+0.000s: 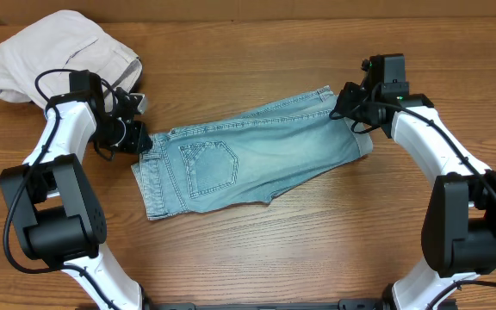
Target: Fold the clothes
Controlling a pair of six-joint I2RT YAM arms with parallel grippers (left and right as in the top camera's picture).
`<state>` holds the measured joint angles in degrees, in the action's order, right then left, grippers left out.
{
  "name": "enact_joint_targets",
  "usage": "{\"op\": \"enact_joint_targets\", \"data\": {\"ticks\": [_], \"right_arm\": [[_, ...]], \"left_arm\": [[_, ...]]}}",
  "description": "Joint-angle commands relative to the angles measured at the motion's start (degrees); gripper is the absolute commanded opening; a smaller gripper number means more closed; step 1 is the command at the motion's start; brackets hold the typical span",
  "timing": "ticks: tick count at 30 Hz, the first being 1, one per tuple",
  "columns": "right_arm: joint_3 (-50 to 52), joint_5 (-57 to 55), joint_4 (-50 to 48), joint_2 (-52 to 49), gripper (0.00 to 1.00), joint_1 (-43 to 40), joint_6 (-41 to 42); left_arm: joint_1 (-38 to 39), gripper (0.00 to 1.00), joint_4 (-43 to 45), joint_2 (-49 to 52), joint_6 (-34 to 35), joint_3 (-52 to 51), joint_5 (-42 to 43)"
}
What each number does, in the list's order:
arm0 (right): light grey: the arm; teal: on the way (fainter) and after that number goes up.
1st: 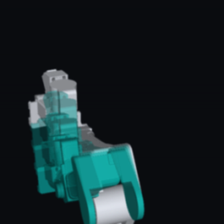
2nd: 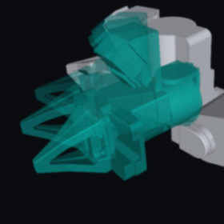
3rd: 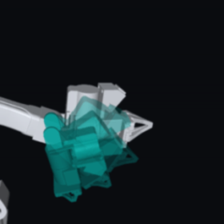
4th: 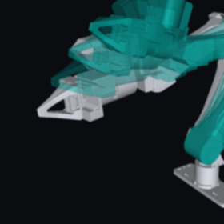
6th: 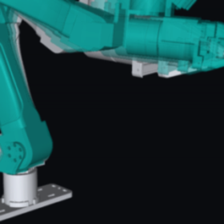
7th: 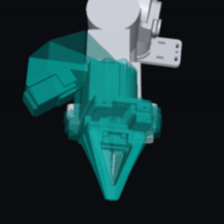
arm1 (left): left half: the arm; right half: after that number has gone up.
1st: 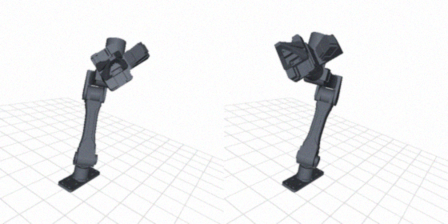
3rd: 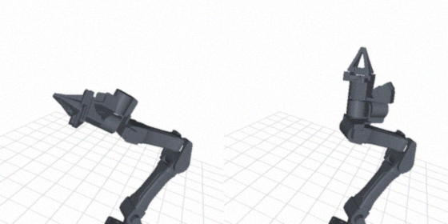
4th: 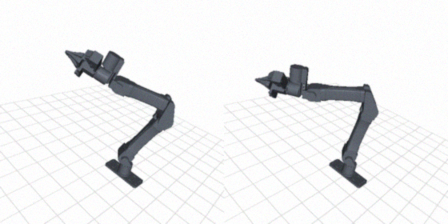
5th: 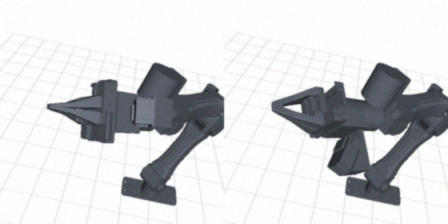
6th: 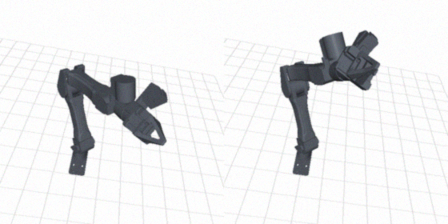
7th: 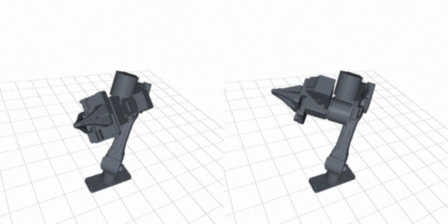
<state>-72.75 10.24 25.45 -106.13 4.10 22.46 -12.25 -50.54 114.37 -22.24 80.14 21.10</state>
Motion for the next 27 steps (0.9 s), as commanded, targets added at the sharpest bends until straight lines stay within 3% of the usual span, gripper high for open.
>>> {"op": "enact_joint_targets", "data": {"ticks": [1, 8, 16, 27], "right_arm": [[-1.6, -0.7, -0.5, 1.7, 0.04, -0.7, -0.4], [-1.6, -0.7, 0.0, 3.2, 0.04, -0.7, -3.0], [-1.6, -3.2, 1.2, 8.3, 0.04, -0.7, -5.0], [-2.7, -11.6, 2.3, 13.2, 0.04, -0.7, -7.3]], "left_arm": [[0.2, 0.15, -1.4, 0.3, -0.9, -0.2, 1.9], [0.2, 0.05, -12.2, 0.2, 5.0, 5.3, 3.2], [1.1, 0.04, -29.8, -1.5, 4.6, 11.5, 8.0], [4.1, 0.04, -40.5, -17.5, 5.1, 11.5, 11.7]]}}
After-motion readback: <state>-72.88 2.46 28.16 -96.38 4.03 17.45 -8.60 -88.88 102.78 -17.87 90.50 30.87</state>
